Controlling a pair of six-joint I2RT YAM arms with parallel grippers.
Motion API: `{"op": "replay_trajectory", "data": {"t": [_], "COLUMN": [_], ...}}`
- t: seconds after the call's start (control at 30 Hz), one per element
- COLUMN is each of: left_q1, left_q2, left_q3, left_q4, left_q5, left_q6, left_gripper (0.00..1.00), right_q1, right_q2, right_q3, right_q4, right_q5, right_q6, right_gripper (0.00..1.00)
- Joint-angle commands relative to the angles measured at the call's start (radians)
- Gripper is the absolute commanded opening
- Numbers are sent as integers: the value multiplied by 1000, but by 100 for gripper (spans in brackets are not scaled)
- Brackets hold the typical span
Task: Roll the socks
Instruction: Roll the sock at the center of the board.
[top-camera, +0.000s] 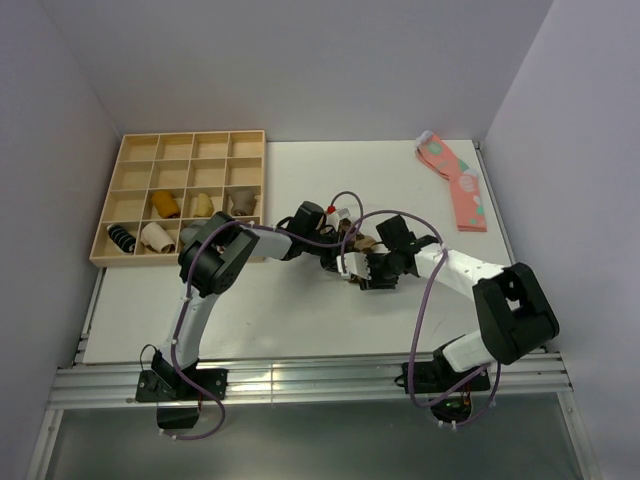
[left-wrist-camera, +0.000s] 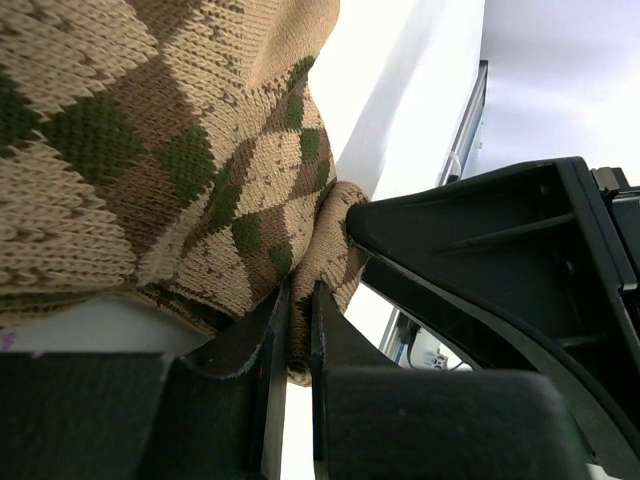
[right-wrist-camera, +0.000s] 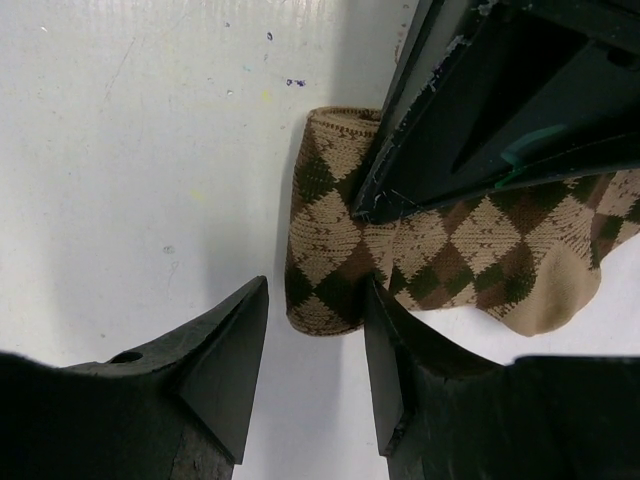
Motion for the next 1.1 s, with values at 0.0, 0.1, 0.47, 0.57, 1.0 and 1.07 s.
{"op": "replay_trajectory", "data": {"t": [0.0, 0.1, 0.47, 0.57, 1.0, 1.07], "left_q1": [0, 2, 3, 2, -32, -35], "left_q2": [97, 97, 82, 67, -150, -165], "left_q3": [-66, -69, -120, -152, -446, -473], "left_q4": [-188, -178, -103, -68, 348, 412], "left_q5": [-84, -77, -59, -80, -450, -502], "left_q6": [55, 50, -12, -63, -192, -198], "left_gripper": [0, 0, 6, 10, 33, 34], "right_q1": [19, 24, 19, 7, -58, -59], "right_q2": [32, 63, 192, 212, 410, 437], "right_q3": [11, 40, 182, 220, 468, 482], "right_q4": [-2, -19, -137, -198, -589, -618], "right_q5": [28, 36, 25, 5, -124, -119], "right_q6": [-13, 0, 33, 29, 1, -6], "right_gripper": [50, 49, 21, 15, 14, 13]}}
